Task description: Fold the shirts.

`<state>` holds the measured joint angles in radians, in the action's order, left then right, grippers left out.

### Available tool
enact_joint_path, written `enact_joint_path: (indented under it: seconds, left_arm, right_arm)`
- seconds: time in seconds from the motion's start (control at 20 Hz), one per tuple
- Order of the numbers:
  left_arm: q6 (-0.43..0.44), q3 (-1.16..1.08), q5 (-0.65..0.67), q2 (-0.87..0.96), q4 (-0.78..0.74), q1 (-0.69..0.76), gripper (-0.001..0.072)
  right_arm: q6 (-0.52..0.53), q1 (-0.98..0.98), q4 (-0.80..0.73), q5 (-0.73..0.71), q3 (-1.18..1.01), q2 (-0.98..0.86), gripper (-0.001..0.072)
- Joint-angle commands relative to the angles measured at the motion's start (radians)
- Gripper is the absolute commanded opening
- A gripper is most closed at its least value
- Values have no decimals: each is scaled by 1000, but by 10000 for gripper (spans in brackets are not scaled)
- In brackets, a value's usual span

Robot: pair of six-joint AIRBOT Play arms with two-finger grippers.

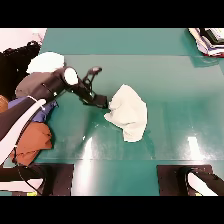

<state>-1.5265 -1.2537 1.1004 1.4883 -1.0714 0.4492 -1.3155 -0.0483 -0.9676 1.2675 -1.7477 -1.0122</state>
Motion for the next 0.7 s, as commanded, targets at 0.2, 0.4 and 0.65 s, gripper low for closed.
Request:
enact_joint_path:
  seconds: [0.2, 0.4, 0.65]
  left_arm:
    - [141, 180, -137, 56, 336, -5, 417]
    - [140, 130, -71, 36, 306, -60, 24]
    - [123, 27, -18, -130, 113, -272, 23]
  right_arm:
    - [0, 0, -2, 1, 0, 0, 13]
    - [-5, 0, -93, 58, 1, -5, 13]
    - [-57, -4, -198, 340, 47, -126, 13]
